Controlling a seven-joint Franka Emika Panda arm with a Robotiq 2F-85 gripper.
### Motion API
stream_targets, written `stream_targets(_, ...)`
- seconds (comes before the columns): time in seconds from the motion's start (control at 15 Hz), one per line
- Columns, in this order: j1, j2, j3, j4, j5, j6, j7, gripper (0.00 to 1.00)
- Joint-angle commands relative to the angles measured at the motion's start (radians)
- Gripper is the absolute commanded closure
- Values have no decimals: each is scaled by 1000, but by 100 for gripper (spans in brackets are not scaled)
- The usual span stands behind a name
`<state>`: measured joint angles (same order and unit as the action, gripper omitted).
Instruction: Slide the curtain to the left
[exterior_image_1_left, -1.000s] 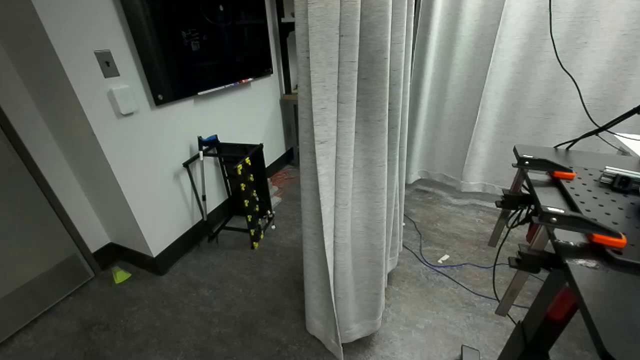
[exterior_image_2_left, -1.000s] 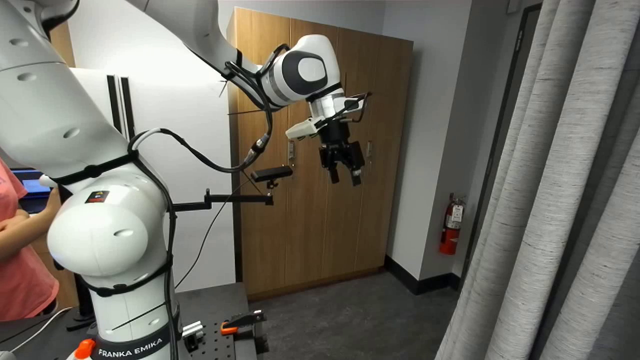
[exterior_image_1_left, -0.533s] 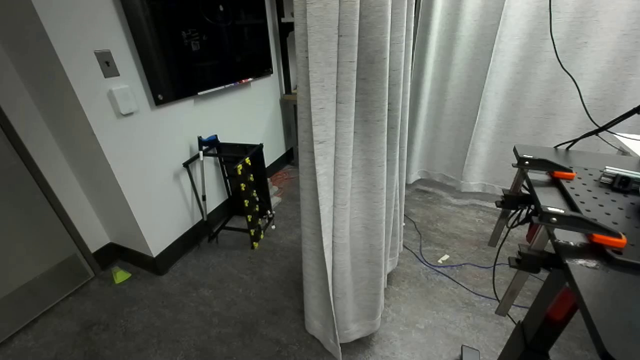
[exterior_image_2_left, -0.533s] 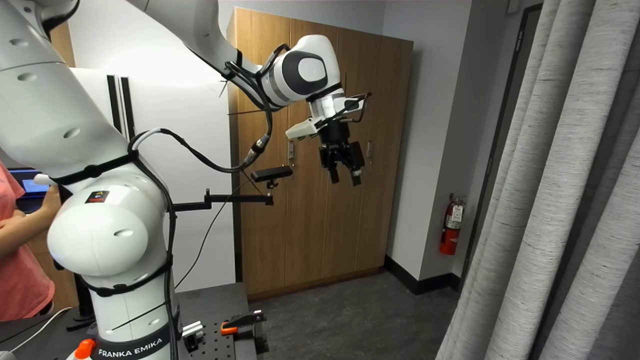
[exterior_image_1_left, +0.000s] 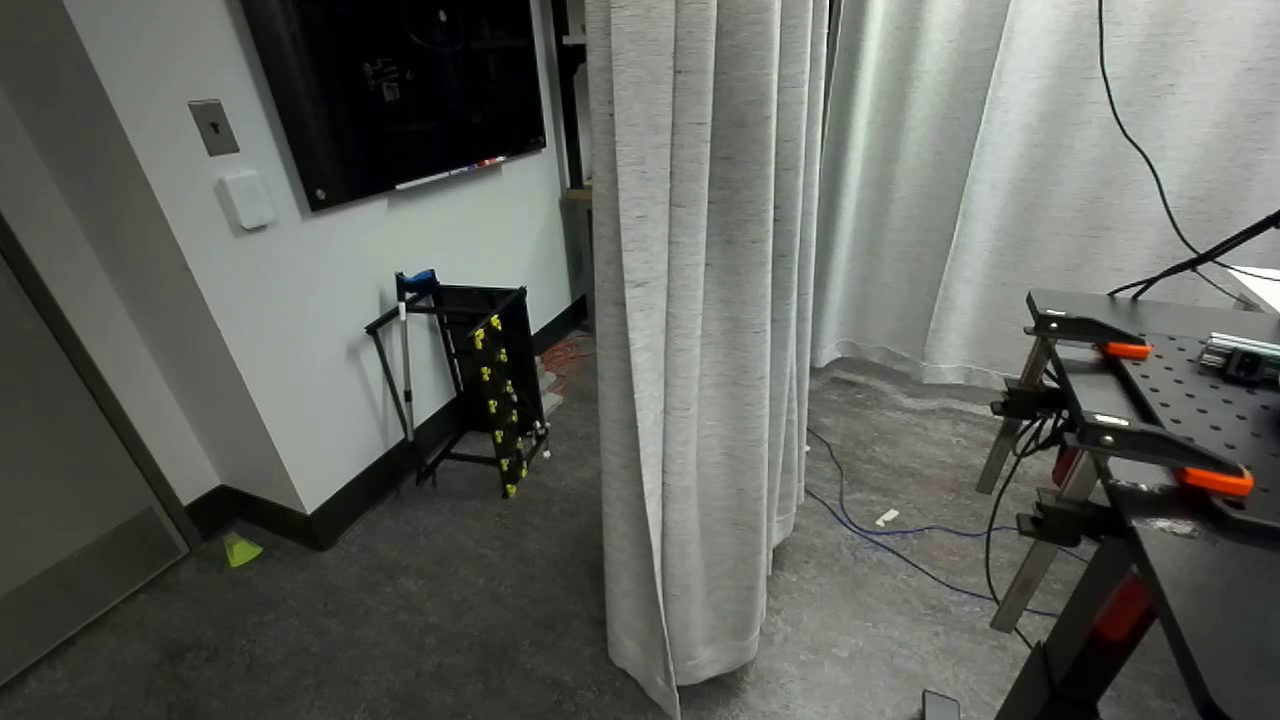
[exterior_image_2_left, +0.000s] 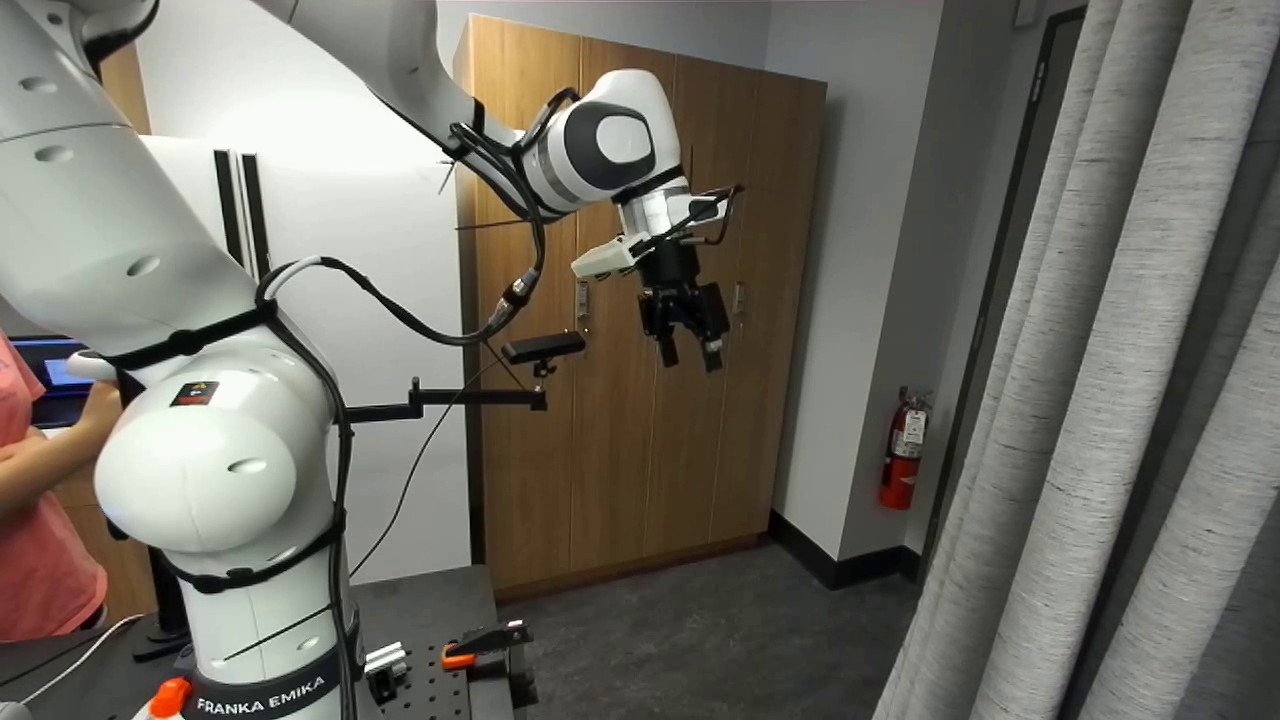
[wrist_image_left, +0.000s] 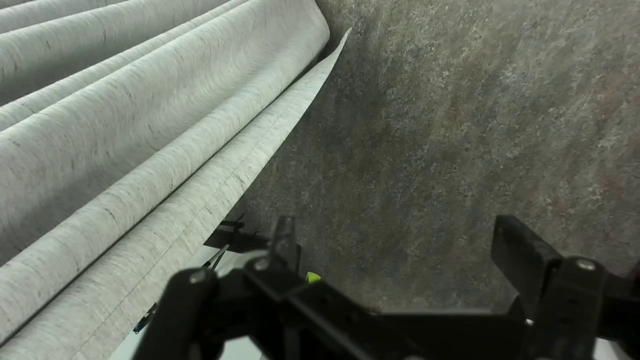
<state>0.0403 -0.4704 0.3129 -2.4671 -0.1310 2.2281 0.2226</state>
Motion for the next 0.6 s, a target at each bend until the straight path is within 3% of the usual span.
stream_targets(0.0,28,4,-25,3,-16,-5,12,0)
stream_targets(0.53,0,26,-29,20,-15,-57,135,0)
